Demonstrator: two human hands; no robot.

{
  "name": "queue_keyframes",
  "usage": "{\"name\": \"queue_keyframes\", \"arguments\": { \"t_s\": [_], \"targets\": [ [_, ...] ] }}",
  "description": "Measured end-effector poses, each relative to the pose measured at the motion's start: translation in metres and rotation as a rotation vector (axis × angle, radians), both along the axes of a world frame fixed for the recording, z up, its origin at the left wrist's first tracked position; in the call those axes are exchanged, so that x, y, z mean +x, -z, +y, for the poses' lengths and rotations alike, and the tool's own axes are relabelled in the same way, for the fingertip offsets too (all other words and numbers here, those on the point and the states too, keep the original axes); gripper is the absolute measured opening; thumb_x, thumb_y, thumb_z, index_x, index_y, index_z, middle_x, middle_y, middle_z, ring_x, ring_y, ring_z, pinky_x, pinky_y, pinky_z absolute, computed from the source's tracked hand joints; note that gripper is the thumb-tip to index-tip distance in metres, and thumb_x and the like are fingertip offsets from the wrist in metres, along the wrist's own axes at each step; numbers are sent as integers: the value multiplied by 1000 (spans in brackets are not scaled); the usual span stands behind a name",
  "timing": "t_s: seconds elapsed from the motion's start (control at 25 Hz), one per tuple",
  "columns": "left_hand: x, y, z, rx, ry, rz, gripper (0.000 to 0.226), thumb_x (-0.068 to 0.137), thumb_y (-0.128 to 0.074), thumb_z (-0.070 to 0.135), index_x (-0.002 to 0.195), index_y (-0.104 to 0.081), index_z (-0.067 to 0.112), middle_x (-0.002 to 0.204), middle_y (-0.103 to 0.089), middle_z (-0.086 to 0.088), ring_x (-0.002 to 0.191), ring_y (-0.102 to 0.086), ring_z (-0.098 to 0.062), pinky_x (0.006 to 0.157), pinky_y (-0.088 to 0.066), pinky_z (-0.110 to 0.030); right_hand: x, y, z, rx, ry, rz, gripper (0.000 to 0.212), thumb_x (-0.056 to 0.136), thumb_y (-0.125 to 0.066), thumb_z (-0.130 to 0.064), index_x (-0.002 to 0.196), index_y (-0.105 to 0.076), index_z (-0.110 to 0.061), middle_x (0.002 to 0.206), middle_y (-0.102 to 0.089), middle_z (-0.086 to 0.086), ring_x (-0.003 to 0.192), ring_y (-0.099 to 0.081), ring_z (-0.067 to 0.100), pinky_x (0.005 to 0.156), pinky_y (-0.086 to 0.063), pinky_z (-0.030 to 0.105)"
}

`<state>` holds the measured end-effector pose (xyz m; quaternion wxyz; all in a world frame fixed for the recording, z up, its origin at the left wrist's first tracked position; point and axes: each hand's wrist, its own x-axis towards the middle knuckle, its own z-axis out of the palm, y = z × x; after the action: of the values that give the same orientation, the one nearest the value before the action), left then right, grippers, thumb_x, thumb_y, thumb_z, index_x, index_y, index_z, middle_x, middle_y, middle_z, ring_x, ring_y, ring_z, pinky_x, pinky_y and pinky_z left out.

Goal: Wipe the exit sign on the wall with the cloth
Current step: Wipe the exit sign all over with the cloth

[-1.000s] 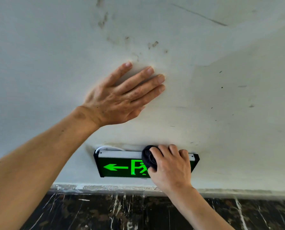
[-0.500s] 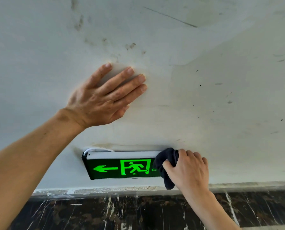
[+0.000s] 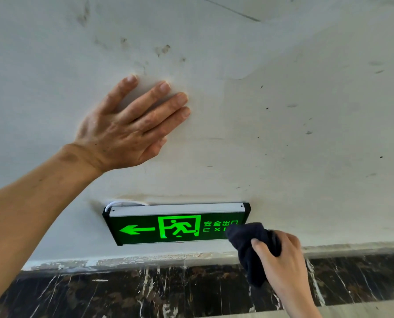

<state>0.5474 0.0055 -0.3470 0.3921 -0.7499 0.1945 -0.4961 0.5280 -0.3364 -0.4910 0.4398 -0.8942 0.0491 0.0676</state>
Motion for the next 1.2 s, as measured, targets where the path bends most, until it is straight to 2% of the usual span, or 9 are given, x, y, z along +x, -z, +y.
{"name": "queue_keyframes", "arguments": {
  "t_s": [0.2,0.32,0.4,0.52,0.64,0.8,1.0,1.12,1.2],
  "targets": [
    [0,0,1,20,-13,-7,64,91,-50,33,150,-38,13,154,-33,-6,141,-32,-30,114,-20,-54,25,-9,3,264,110,-178,27,84,-63,-23,107,-55,-34,111,-61,-3,96,-60,14,79,-45,38],
    [1,1,0,23,-17,-3,63,91,-48,33,150,-38,13,154,-34,-6,140,-33,-30,113,-20,-54,36,-2,14,237,127,-242,40,89,-58,-19,125,-45,-33,119,-56,-6,101,-54,15,80,-40,34],
    [2,1,0,28,-15,-5,62,92,-46,33,150,-38,13,154,-34,-6,140,-35,-30,113,-21,-54,41,3,23,226,110,-242,45,90,-54,-10,130,-42,-29,122,-48,-1,93,-50,13,75,-38,29],
    [2,0,0,38,-15,-11,61,92,-45,32,150,-39,12,153,-35,-7,138,-37,-30,112,-23,-54,43,9,29,328,93,-170,48,87,-52,-4,128,-43,-27,123,-43,2,90,-50,7,65,-36,18],
    [3,1,-1,42,-11,-13,61,92,-45,32,149,-39,12,153,-36,-7,138,-37,-30,111,-23,-55,41,15,28,451,64,-134,45,84,-62,-12,121,-44,-31,122,-51,1,101,-53,11,69,-39,16],
    [3,0,-1,53,-12,-25,63,91,-44,32,149,-39,11,153,-36,-8,138,-38,-31,111,-22,-55,40,23,31,489,63,-122,56,78,-73,-23,123,-41,-32,117,-51,-2,100,-54,8,64,-43,17],
    [2,0,-2,53,-18,-31,64,91,-45,32,150,-38,11,152,-36,-8,137,-38,-32,112,-21,-55,42,35,32,523,113,-178,33,88,-62,-22,115,-47,-33,111,-58,-3,101,-56,11,79,-45,28],
    [2,0,-2,47,-18,-26,64,90,-46,32,150,-38,11,152,-36,-8,138,-37,-32,112,-21,-55,43,40,31,577,122,-180,28,91,-57,-21,116,-50,-33,108,-60,-9,100,-56,4,85,-39,29],
    [1,-1,-2,47,-19,-28,64,90,-46,32,150,-38,11,152,-36,-8,138,-38,-32,112,-21,-55,45,45,30,620,129,-160,27,93,-55,-19,117,-52,-31,108,-61,-7,101,-57,8,88,-41,31]
  ]
}}
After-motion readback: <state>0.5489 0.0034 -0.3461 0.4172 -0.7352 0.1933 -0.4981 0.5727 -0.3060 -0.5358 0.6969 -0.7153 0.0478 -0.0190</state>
